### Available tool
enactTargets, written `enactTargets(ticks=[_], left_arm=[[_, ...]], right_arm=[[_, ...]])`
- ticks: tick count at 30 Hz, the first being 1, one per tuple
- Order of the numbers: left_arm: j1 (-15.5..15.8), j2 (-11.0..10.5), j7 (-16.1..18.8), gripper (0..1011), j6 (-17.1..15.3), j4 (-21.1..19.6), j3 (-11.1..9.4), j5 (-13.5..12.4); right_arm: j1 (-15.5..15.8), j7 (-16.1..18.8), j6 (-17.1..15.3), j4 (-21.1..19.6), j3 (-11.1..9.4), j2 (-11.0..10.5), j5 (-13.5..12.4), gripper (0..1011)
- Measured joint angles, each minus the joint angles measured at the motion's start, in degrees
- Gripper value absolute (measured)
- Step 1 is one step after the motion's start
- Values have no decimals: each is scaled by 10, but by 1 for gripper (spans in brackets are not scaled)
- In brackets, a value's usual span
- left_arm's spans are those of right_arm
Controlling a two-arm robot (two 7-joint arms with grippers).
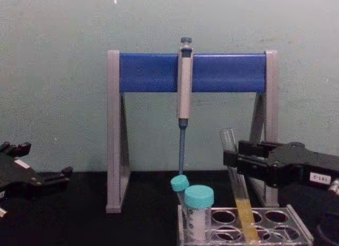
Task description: Pick up the test tube from the test tube rack, shake it, then place it back into the test tube rack.
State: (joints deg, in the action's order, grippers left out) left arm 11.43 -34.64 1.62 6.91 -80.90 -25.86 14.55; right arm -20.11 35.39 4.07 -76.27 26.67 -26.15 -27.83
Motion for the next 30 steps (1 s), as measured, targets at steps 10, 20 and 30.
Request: enactTargets(ticks=[10, 20, 30], left_arm=[[0, 0, 0, 1001, 0, 0, 0, 0], [0, 0, 0, 1001, 0, 0, 0, 0], [0, 0, 0, 1002, 0, 0, 0, 0]], right_arm=[[0, 0, 0, 0, 0, 0, 0, 798], [0, 0, 0, 0, 0, 0, -1, 1000], [13, -12, 23, -25, -11, -3, 6, 1000]])
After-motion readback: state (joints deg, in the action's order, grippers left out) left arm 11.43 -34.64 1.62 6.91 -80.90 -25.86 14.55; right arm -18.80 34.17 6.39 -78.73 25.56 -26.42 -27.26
